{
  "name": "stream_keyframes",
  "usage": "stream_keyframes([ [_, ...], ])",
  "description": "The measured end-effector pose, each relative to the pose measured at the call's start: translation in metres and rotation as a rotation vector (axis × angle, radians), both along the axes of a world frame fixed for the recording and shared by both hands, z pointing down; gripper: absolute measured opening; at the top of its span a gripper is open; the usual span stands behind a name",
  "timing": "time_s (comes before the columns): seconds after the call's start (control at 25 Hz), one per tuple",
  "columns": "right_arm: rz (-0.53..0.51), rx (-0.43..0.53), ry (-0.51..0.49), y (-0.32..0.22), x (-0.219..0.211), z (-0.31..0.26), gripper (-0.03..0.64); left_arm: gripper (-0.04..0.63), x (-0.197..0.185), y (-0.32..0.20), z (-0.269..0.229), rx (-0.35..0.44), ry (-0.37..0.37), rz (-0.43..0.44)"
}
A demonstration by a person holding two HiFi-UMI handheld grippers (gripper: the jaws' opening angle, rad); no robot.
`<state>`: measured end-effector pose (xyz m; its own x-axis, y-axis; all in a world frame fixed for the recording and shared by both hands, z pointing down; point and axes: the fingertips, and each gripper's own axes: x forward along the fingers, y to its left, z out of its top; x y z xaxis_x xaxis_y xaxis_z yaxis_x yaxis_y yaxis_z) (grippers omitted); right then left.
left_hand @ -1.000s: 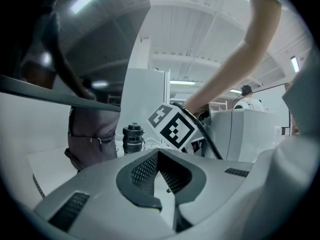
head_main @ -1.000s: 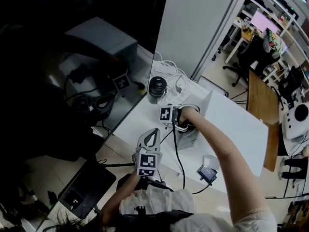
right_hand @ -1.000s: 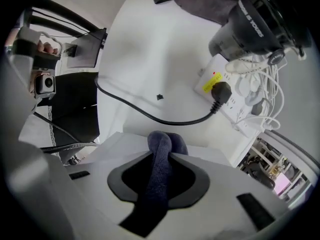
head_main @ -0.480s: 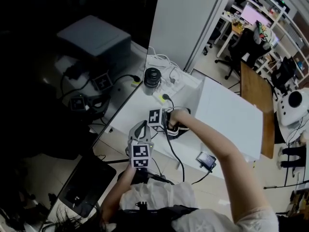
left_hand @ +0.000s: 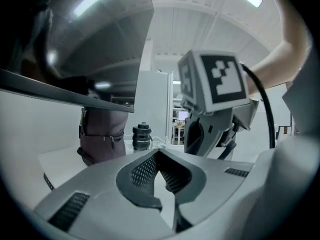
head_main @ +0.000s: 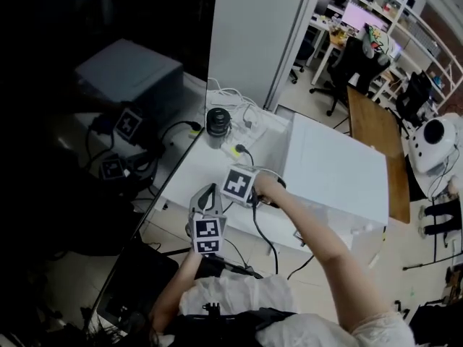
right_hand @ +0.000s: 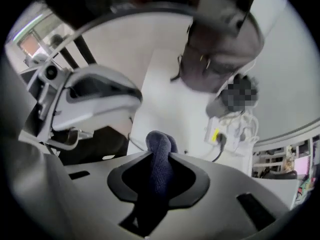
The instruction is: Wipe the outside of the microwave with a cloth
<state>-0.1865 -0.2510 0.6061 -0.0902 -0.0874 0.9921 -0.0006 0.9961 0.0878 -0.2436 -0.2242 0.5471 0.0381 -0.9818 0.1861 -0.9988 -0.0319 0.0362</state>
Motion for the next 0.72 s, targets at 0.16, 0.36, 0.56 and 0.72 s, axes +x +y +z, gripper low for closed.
stream_keyframes([
  [0.16,0.085,0.361,-0.546,-0.005,-0.036,-0.085,0.104,-0.008,-0.003,-0.004,-0.009,0.014,0.002,0.018],
  [0.36,0.222,0.641,-1.006,0.018,-0.003,-0.160,0.104,-0.008,0.005,-0.014,-0.019,0.019,0.002,0.062],
  [0.56,0.296,0.780,-1.273,0.043,0.058,-0.186,0.104,-0.008,0.048,-0.022,-0.023,0.031,0.004,0.148],
  [0.72,0.327,0.832,-1.332,0.062,0.103,-0.179,0.104,-0.008,0.083,-0.013,-0.029,0.049,-0.029,0.187],
])
